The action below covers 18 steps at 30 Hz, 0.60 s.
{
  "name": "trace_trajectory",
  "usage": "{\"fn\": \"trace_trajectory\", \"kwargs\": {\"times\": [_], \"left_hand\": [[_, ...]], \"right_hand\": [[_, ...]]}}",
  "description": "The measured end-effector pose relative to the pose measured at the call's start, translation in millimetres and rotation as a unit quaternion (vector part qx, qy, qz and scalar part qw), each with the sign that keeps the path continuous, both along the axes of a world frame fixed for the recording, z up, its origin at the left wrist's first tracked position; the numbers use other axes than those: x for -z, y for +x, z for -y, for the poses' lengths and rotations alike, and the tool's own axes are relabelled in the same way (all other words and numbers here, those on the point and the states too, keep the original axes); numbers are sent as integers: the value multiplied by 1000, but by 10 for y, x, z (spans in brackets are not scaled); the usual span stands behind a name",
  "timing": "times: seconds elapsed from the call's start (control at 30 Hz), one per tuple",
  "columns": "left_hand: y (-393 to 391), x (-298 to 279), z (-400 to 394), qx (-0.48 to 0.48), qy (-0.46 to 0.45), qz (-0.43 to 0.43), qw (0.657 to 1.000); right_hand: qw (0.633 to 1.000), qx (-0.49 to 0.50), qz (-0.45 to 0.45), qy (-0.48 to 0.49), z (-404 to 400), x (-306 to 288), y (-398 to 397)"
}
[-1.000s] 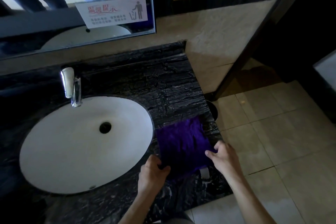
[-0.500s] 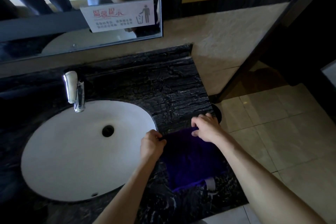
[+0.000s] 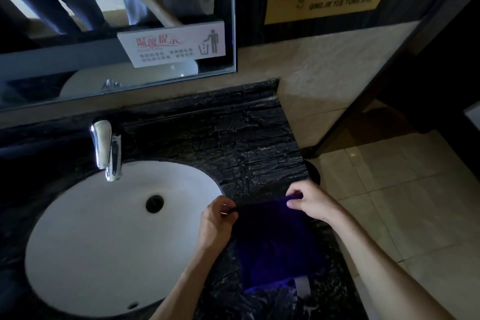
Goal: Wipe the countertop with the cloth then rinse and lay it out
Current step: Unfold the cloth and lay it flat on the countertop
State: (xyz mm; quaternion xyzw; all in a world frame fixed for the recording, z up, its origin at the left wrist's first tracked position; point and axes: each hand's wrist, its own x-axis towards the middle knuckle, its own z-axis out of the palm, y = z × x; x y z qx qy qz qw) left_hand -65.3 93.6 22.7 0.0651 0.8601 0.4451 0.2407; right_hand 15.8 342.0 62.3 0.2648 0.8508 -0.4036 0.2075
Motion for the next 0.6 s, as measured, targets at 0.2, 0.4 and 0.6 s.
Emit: {"fn": "trace_trajectory", "kwargs": {"times": [0.2, 0.4, 0.6], "left_hand": [[-316, 20, -116, -5, 2, -9, 1000], [-702, -66, -355, -30, 3, -6, 1000], [-1169, -137, -590, -67, 31, -29, 997]], "right_hand": [[972, 190, -81, -114, -97, 98, -165], [952, 242, -98, -161, -286, 138, -586], [927, 288, -201, -127, -422, 72, -1074]]}}
